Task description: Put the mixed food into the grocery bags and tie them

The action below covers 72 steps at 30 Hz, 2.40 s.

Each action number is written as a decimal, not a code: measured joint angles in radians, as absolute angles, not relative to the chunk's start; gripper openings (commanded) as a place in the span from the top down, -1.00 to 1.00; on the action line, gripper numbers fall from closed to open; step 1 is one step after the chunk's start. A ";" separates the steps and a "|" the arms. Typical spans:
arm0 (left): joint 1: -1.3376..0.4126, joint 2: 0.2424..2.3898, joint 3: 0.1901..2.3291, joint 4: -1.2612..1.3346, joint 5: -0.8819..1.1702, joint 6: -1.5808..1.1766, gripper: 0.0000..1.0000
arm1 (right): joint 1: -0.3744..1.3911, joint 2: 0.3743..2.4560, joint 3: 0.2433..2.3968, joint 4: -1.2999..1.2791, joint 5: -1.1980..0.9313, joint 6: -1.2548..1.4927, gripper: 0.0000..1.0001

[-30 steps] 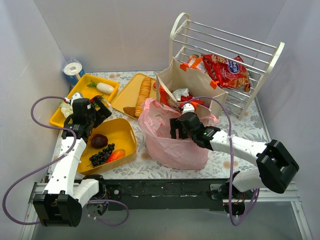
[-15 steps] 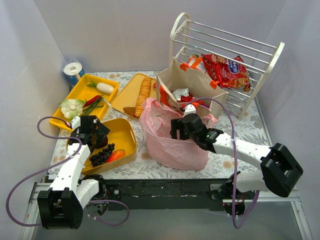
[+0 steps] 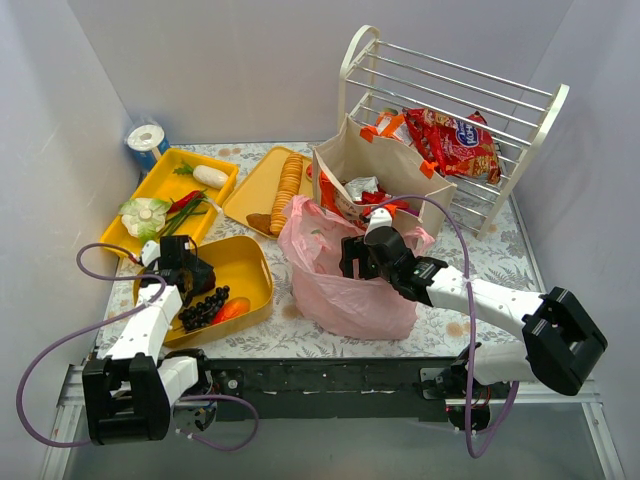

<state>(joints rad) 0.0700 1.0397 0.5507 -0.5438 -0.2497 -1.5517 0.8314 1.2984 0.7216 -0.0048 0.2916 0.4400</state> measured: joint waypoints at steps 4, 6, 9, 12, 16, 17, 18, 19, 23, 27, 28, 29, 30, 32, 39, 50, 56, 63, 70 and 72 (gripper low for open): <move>0.070 1.030 0.556 -0.542 -0.218 -1.516 0.24 | 0.831 1.298 0.722 -0.004 0.289 0.440 -0.78; 0.070 1.004 0.577 -0.551 -0.175 -1.468 0.33 | 0.831 1.298 0.722 -0.004 0.288 0.440 -0.78; 0.070 0.931 0.633 -0.565 -0.088 -1.387 0.48 | 0.831 1.298 0.722 -0.004 0.288 0.440 -0.77; 0.069 0.862 0.718 -0.543 0.014 -1.319 0.52 | 0.831 1.298 0.722 -0.004 0.288 0.440 -0.77; 0.030 0.856 0.862 -0.477 0.139 -1.256 0.52 | 0.831 1.298 0.722 -0.004 0.287 0.440 -0.77; -0.006 0.866 0.901 -0.461 0.160 -1.242 0.52 | 0.831 1.298 0.722 -0.004 0.287 0.440 -0.77; -0.055 0.876 0.936 -0.446 0.170 -1.227 0.51 | 0.831 1.298 0.722 -0.004 0.288 0.440 -0.76; -0.113 0.889 0.970 -0.433 0.173 -1.215 0.51 | 0.831 1.299 0.722 -0.004 0.288 0.440 -0.76; -0.323 0.959 1.099 -0.366 0.228 -1.180 0.50 | 0.831 1.303 0.722 -0.004 0.288 0.440 -0.76; -0.476 1.046 1.196 -0.291 0.249 -1.140 0.42 | 0.831 1.306 0.722 -0.005 0.288 0.440 -0.76; -0.519 1.069 1.214 -0.274 0.249 -1.125 0.39 | 0.831 1.306 0.723 -0.005 0.288 0.440 -0.76; -0.554 1.094 1.229 -0.266 0.251 -1.105 0.37 | 0.831 1.307 0.723 -0.005 0.288 0.440 -0.75; -0.588 1.120 1.247 -0.265 0.256 -1.084 0.37 | 0.831 1.307 0.723 -0.005 0.288 0.440 -0.75; -0.643 1.180 1.283 -0.274 0.264 -1.035 0.36 | 0.831 1.310 0.723 -0.005 0.288 0.440 -0.75; -0.780 1.351 1.325 -0.431 0.168 -0.870 0.20 | 0.831 1.316 0.723 -0.007 0.288 0.440 -0.75; -0.786 1.306 1.303 -0.579 0.088 -0.778 -0.90 | 0.831 1.316 0.723 -0.007 0.289 0.440 -0.75; -0.786 1.298 1.297 -0.576 0.086 -0.782 -0.96 | 0.831 1.316 0.723 -0.008 0.292 0.440 -0.75; -0.782 1.258 1.301 -0.544 0.025 -0.785 -0.97 | 0.831 1.316 0.723 -0.028 0.294 0.439 -0.75; -0.454 1.214 1.348 -0.477 0.005 -0.855 -0.96 | 0.831 1.316 0.723 -0.031 0.300 0.439 -0.75; -0.308 1.236 1.373 -0.463 -0.009 -0.889 -0.96 | 0.831 1.316 0.723 -0.031 0.300 0.439 -0.75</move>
